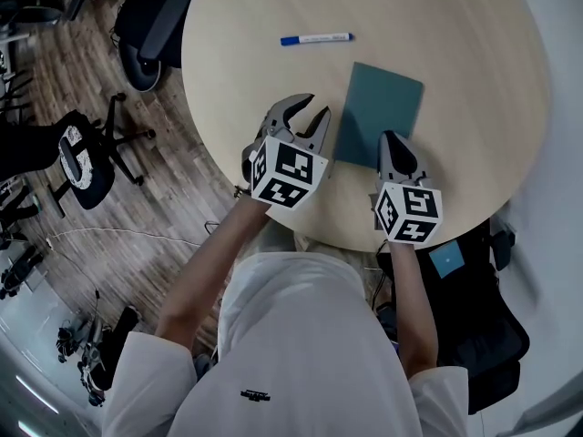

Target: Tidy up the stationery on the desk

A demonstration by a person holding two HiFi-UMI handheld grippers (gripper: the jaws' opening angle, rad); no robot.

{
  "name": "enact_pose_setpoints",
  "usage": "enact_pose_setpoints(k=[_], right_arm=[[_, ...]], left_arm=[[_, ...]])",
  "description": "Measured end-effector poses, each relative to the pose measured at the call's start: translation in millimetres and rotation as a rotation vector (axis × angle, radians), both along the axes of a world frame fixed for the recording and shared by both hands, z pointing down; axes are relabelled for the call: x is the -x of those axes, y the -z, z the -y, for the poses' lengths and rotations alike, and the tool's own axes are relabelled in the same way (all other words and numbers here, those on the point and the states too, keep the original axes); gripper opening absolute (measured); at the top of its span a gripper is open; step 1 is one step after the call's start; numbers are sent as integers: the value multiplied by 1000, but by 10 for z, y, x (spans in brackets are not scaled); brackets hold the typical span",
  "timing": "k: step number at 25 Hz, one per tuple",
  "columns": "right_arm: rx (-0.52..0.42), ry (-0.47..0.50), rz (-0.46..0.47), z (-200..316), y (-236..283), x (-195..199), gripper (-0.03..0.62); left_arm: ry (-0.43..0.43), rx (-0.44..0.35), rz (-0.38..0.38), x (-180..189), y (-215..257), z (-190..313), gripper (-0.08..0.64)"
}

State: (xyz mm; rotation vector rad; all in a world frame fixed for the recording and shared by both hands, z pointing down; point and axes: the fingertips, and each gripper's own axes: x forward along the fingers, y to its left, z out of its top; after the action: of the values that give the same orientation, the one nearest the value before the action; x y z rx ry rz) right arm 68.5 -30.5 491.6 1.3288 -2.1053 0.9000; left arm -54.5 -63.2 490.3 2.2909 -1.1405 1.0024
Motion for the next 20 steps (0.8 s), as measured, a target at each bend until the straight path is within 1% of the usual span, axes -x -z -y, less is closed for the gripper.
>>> enact_pose_setpoints(k=[3, 6, 14, 20], right_arm=[[-6, 13, 6, 40, 59, 104, 44], [-8, 22, 17, 93, 77, 173, 44], [-3, 17, 29, 232, 53, 217, 44], [3, 8, 31, 329, 32, 220, 44]], left_arm=[[-77, -34, 51, 24, 35, 151, 127], [-146, -59, 84, 29, 54, 339, 126], [-257, -118, 196, 76, -81, 885, 123], [-368, -131, 296, 93, -316, 1147, 123]])
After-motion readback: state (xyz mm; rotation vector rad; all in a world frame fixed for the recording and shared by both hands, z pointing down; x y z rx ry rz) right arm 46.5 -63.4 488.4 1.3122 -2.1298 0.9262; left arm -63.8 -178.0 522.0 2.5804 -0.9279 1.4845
